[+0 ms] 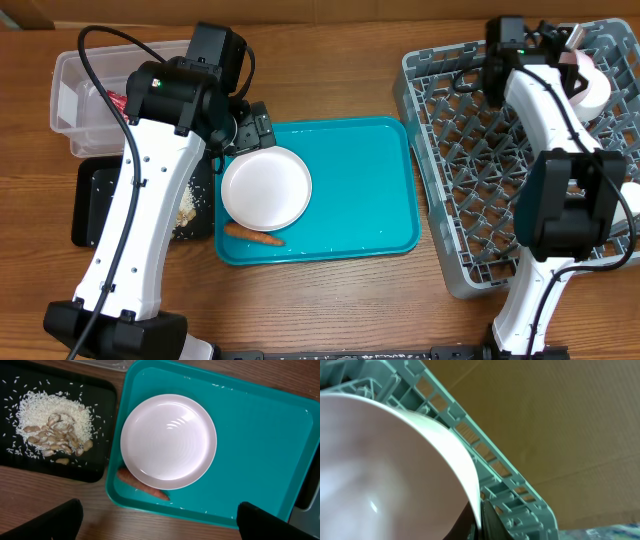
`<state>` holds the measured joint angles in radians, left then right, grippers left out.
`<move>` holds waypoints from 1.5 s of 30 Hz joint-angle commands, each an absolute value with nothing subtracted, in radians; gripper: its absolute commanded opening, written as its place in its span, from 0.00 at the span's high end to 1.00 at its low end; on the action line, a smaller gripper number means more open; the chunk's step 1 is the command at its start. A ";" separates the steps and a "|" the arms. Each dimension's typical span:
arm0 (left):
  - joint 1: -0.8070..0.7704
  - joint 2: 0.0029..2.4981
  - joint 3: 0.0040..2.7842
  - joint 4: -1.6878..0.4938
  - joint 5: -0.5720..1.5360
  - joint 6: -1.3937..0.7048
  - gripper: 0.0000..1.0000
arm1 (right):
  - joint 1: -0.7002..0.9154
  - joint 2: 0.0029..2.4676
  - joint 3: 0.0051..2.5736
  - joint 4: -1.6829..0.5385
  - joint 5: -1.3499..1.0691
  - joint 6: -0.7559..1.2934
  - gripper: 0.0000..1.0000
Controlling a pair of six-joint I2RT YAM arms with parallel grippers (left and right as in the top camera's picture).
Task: Sort waste into correct bins and load items into the dishwasher
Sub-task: 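Move the right gripper back to the white plate on the tray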
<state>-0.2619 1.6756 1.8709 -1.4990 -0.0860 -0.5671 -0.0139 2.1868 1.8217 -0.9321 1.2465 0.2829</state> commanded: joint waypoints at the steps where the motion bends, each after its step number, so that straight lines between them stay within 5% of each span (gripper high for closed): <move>1: -0.262 1.658 1.885 -1.495 -0.078 -0.553 0.00 | 0.031 2.189 1.818 -0.990 1.177 0.384 0.96; 10: -0.262 1.658 1.885 -1.495 -0.078 -0.553 0.00 | 0.110 2.189 1.819 -1.085 1.015 0.398 0.95; 18: -0.262 1.658 1.885 -1.490 -0.079 -0.553 0.00 | 0.175 2.151 1.821 -1.210 0.939 0.533 0.61; 23: -0.262 1.658 1.885 -1.491 -0.086 -0.552 0.00 | 0.204 2.065 1.832 -1.206 0.848 0.531 0.23; 25: -0.262 1.658 1.885 -1.491 -0.090 -0.542 0.00 | 0.214 2.022 1.846 -1.200 0.752 0.504 0.15; 35: -0.262 1.658 1.885 -1.491 -0.179 -0.539 0.00 | 0.323 1.900 1.852 -1.132 -0.145 0.180 0.08; 45: -0.144 1.658 1.885 -1.492 -0.215 -0.587 0.00 | 0.531 2.040 1.819 -1.131 -0.267 0.183 0.12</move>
